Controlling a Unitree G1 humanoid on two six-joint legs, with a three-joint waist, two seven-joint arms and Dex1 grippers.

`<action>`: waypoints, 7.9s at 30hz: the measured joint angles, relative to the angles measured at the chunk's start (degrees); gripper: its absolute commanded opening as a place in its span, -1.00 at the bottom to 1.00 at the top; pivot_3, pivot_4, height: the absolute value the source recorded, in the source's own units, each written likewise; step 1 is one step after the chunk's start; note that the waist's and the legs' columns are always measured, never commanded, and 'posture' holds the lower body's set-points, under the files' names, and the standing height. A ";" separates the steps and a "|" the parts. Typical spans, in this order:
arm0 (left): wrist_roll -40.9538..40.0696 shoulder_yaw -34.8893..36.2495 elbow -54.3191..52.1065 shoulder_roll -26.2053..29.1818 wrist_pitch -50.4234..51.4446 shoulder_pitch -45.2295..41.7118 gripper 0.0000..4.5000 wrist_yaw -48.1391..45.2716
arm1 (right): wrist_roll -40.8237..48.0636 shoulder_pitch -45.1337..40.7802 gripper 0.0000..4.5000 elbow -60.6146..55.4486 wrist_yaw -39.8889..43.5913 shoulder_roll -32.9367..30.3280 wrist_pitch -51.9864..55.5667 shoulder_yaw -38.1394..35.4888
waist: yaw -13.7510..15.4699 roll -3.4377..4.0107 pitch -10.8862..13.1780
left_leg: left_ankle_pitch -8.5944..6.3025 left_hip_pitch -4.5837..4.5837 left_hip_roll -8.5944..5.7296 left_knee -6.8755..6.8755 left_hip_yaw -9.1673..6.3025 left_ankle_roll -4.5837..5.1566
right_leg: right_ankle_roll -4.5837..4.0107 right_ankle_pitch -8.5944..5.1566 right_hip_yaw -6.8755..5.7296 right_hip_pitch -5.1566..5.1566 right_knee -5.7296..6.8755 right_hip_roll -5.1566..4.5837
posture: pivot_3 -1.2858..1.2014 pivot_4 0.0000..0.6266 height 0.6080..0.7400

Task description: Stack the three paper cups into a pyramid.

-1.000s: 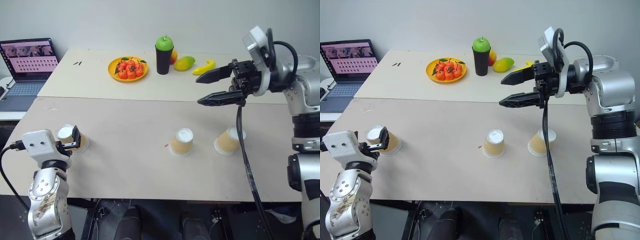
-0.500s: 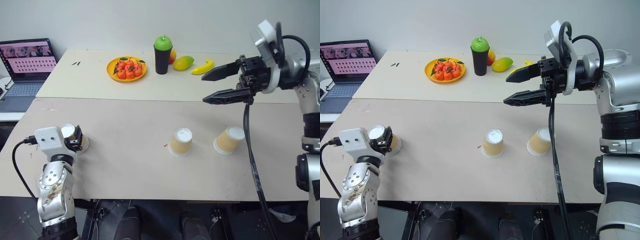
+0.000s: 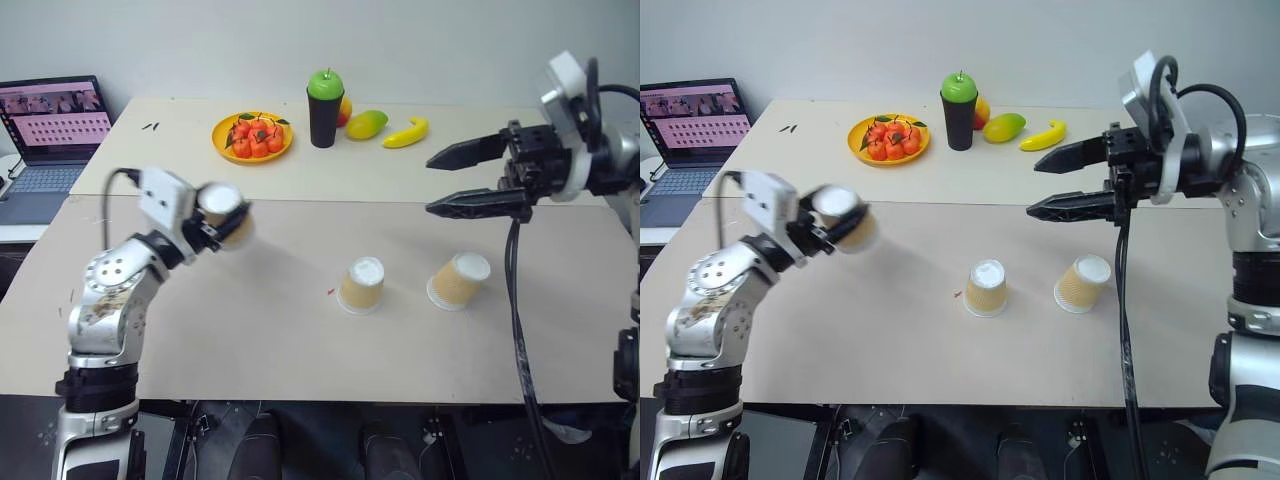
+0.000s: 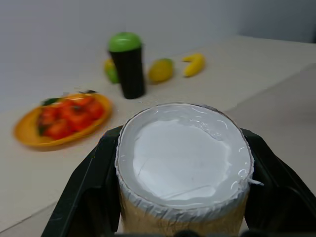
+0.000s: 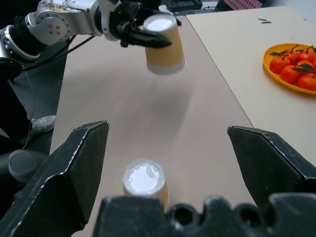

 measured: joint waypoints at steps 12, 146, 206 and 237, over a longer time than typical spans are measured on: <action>-1.27 -10.72 9.80 -2.12 -1.90 -7.29 0.22 -15.25 | 7.15 8.64 1.00 -11.47 -7.22 -5.57 7.55 -8.40 | 0.44 0.00 0.00 | 0.00 0.00 0.00 0.13 -0.01 0.02 | 0.01 -0.01 0.00 0.04 0.06 0.00 | 0.03 -0.52 0.93; -27.52 2.61 -4.86 10.55 31.10 -22.70 0.97 -4.05 | -3.33 35.95 1.00 -5.58 -29.05 4.43 -10.35 -12.54 | 0.11 -0.03 0.05 | -0.02 0.08 -0.01 0.28 -0.03 0.07 | 0.09 -0.07 0.05 0.16 0.19 0.01 | 0.03 -0.52 0.93; -16.77 -4.42 -13.48 16.99 17.23 -0.29 1.00 -15.28 | 12.38 7.27 0.36 -20.37 -27.06 7.01 17.41 2.79 | -0.79 0.01 0.08 | -0.03 0.04 0.02 0.19 -0.01 0.08 | 0.01 -0.09 0.07 0.04 0.21 0.01 | 0.03 -0.52 0.93; -15.05 -4.61 -14.30 13.32 16.02 1.60 1.00 -11.46 | 6.57 1.72 0.36 -17.36 -27.85 12.09 16.55 10.56 | -0.87 0.01 0.08 | -0.03 0.04 0.02 0.18 -0.01 0.08 | 0.01 -0.09 0.06 0.03 0.23 0.01 | 0.03 -0.52 0.93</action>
